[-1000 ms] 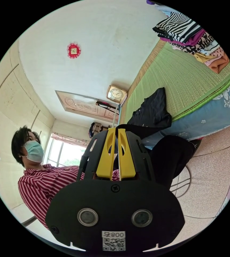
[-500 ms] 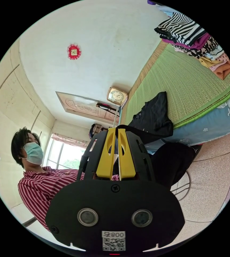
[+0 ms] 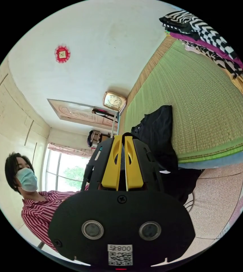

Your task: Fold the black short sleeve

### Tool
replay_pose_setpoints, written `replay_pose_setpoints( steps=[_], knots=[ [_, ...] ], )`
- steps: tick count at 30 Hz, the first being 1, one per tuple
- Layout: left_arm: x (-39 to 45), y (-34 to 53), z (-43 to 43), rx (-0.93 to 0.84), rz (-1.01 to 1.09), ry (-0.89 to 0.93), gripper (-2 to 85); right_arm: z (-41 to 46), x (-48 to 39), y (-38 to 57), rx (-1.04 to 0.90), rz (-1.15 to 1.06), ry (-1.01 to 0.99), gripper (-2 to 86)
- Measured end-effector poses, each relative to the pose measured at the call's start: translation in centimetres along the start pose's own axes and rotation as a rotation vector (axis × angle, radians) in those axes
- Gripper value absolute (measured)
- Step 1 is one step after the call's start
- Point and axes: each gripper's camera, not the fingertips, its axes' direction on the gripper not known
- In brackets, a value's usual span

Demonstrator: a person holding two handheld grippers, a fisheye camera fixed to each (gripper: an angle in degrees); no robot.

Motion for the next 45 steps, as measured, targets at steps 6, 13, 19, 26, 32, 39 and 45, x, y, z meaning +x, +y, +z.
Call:
replay_pose_setpoints(
  steps=[6,13,19,26,32,39,45],
  knots=[
    [0.5,-4.5,2.8,0.008,-0.062,-0.078,0.8,4.7,2.7,-4.4,-0.031,0.067,0.040,1.3],
    [1.6,-9.2,5.7,0.014,-0.113,-0.138,0.9,9.2,4.8,-8.2,-0.065,0.118,0.074,1.3],
    [2.6,-12.8,8.2,0.006,-0.142,-0.181,0.8,12.4,7.0,-10.4,-0.085,0.163,0.093,1.2],
    [3.1,-16.2,10.9,-0.004,-0.201,-0.248,0.9,15.3,10.2,-11.6,-0.091,0.229,0.097,1.2],
    [3.7,-18.2,12.7,0.005,-0.242,-0.296,0.9,17.6,12.4,-12.6,-0.112,0.268,0.102,1.1],
    [4.7,-19.7,14.1,0.009,-0.280,-0.327,1.0,19.4,14.5,-12.8,-0.129,0.308,0.100,1.2],
    [6.0,-20.8,14.6,0.011,-0.299,-0.353,1.0,20.2,15.4,-12.6,-0.139,0.328,0.087,1.2]
  ],
)
